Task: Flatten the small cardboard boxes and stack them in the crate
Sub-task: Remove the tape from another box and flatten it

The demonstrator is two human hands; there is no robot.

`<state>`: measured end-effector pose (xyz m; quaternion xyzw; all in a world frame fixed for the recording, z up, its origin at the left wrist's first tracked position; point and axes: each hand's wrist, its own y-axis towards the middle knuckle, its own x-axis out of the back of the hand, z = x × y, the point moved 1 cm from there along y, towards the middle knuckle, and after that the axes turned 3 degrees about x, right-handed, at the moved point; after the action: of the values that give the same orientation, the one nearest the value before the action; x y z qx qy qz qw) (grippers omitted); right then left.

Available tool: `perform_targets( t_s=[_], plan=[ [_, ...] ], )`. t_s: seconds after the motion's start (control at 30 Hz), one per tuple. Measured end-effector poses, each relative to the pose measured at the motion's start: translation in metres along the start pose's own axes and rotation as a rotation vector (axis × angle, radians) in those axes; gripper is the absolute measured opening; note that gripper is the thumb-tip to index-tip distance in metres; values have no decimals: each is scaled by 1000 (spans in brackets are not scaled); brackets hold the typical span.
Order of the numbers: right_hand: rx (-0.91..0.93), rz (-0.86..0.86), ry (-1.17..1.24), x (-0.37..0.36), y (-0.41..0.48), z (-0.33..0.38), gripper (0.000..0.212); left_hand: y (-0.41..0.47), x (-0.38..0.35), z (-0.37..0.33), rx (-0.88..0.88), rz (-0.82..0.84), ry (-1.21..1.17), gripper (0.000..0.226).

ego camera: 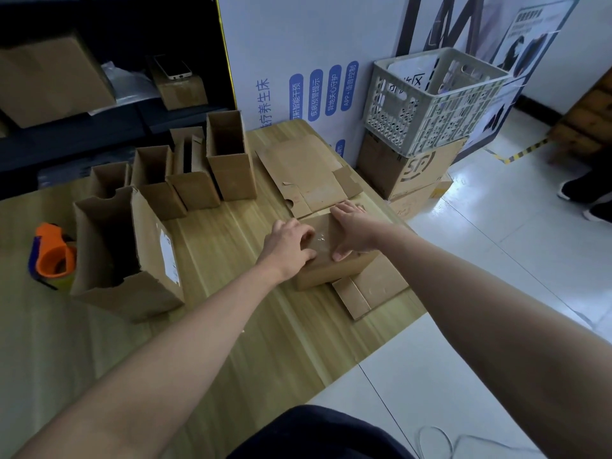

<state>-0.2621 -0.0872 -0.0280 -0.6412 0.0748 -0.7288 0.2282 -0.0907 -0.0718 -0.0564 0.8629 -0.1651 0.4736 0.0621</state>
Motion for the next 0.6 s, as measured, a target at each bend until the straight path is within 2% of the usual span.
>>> perform_targets(
  t_s=[0.1,0.27,0.6],
  plan=[
    [0,-1,3,0,1,0,106,6,7,-6,-54,11,120,43],
    [-3,-10,9,-3,2,-2,106,10,5,-18,-170,-29,179,32],
    [3,-6,10,-1,6,0,106,14,-1,-23,-127,-69,301,27]
  ],
)
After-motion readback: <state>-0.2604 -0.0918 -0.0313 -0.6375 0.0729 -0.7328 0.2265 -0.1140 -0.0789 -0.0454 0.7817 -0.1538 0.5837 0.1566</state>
